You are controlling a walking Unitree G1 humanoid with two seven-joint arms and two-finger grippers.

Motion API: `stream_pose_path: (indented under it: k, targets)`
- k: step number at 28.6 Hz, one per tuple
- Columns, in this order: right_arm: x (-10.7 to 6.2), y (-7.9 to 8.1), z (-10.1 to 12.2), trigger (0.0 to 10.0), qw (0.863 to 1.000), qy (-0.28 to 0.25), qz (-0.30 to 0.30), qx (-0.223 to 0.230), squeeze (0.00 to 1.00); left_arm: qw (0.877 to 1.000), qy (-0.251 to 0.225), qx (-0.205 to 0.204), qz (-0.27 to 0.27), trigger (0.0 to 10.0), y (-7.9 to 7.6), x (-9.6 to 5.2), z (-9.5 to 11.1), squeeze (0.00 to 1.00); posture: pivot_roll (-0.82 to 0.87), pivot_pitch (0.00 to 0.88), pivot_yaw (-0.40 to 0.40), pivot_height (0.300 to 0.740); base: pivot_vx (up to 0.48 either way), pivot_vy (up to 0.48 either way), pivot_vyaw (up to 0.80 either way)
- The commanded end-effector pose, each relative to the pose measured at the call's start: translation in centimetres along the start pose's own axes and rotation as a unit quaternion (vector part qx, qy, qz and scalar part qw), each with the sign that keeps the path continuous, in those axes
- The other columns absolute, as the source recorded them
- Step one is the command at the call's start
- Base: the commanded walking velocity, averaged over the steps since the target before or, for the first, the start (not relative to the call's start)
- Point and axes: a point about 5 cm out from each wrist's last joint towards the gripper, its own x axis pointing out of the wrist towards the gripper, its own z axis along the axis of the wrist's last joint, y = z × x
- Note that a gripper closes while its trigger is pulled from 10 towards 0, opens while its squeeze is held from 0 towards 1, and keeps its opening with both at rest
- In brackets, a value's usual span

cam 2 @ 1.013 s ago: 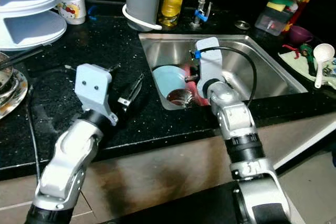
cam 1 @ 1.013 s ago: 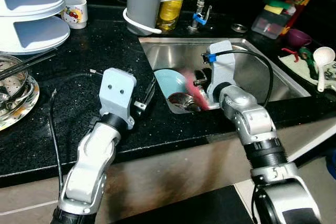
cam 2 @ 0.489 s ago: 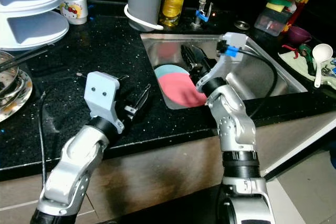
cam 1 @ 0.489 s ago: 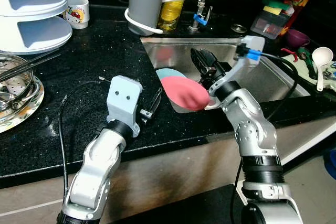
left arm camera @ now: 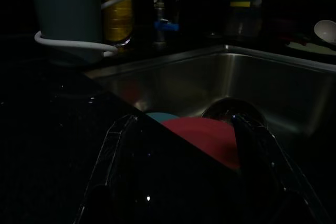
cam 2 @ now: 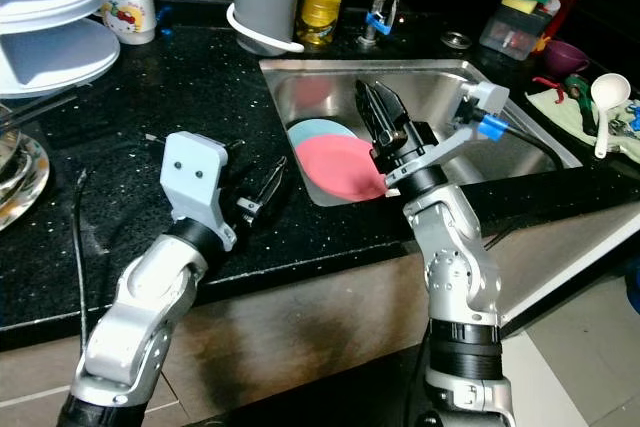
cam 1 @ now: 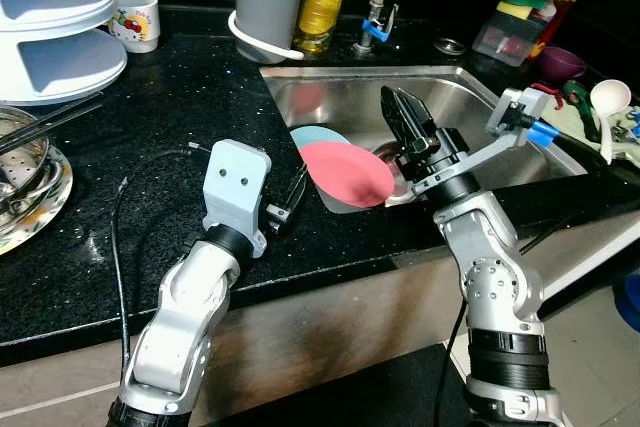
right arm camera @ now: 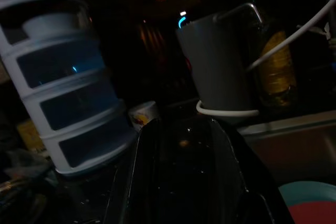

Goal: Kitchen organization

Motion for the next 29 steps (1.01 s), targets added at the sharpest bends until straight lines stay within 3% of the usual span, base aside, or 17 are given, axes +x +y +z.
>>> stream_pose_path:
  k: [1,29]
  targets:
    - [-0.16,0.26,0.38,10.0,1.0,-0.007,0.007,0.002,0.0,1.0,0.008,0.0,-0.003,10.0,-0.08,0.19,-0.24,0.0,0.1,0.038,-0.154,0.74,0.0,0.0,0.0]
    - [-0.23,0.46,0.33,10.0,1.0,-0.015,0.01,0.019,0.0,1.0,0.015,0.01,-0.011,10.0,-0.06,0.35,-0.26,0.0,0.12,0.046,-0.15,0.74,0.0,0.0,0.0]
